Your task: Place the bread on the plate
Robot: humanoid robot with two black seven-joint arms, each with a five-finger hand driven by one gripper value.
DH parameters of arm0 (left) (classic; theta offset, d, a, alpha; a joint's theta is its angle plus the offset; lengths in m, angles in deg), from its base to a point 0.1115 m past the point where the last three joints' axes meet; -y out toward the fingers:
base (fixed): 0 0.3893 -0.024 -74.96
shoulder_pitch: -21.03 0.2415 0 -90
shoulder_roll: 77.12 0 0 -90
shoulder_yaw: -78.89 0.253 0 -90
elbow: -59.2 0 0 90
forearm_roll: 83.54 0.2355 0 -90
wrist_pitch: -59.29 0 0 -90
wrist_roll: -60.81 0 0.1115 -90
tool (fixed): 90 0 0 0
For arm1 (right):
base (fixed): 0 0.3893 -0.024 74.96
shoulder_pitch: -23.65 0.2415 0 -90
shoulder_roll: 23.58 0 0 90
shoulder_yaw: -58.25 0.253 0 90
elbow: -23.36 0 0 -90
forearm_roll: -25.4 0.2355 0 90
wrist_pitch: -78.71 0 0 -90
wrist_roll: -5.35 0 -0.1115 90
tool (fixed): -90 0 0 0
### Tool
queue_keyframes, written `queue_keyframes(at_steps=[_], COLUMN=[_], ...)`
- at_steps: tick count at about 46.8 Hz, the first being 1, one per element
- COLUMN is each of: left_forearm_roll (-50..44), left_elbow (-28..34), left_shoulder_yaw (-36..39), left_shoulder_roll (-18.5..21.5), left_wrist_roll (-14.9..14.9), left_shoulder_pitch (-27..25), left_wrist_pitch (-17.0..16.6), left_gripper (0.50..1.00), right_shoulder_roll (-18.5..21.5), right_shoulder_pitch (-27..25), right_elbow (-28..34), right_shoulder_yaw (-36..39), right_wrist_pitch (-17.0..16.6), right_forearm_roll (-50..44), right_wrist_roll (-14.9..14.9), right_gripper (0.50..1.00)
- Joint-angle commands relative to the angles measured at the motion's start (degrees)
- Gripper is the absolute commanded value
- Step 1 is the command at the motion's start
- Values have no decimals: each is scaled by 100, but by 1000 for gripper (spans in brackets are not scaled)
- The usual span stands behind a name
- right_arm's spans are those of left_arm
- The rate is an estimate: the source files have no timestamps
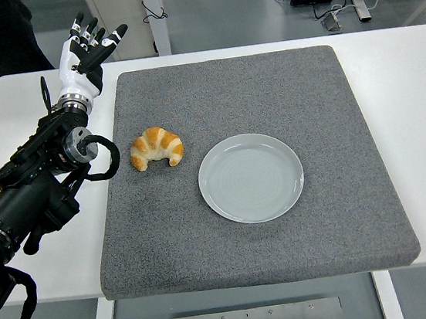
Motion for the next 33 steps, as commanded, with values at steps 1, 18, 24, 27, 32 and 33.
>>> queue_keyframes(at_steps=[1, 18, 24, 27, 32, 33], left_forearm_roll=[0, 9, 18, 44, 114, 114], left_elbow=[0, 0, 0, 0, 79, 88], left_shoulder_yaw=[1, 19, 63, 98, 185, 221], left_shoulder_roll=[-3, 6, 15, 15, 120, 164], left_wrist_roll=[0, 9, -9, -9, -9, -9], left_shoulder_pitch=[-4, -30, -48, -56, -65, -65], left_wrist_pitch=[1, -8, -8, -8, -8, -8], left_gripper=[971, 971, 971, 971, 971, 969], right_shoulder_roll=[0, 0, 0, 0, 0, 0], right_shoulder_pitch=[0, 0, 0, 0, 0, 0], right_elbow=[0, 0, 0, 0, 0, 0], right_shoulder_yaw=[0, 0, 0, 0, 0, 0], right_wrist_pitch=[1, 1, -8, 1, 1, 1], right_forearm_roll=[0, 0, 0, 0, 0, 0], right_wrist_roll=[0, 0, 0, 0, 0, 0], right_gripper=[1000, 1000, 1000, 1000, 1000, 1000])
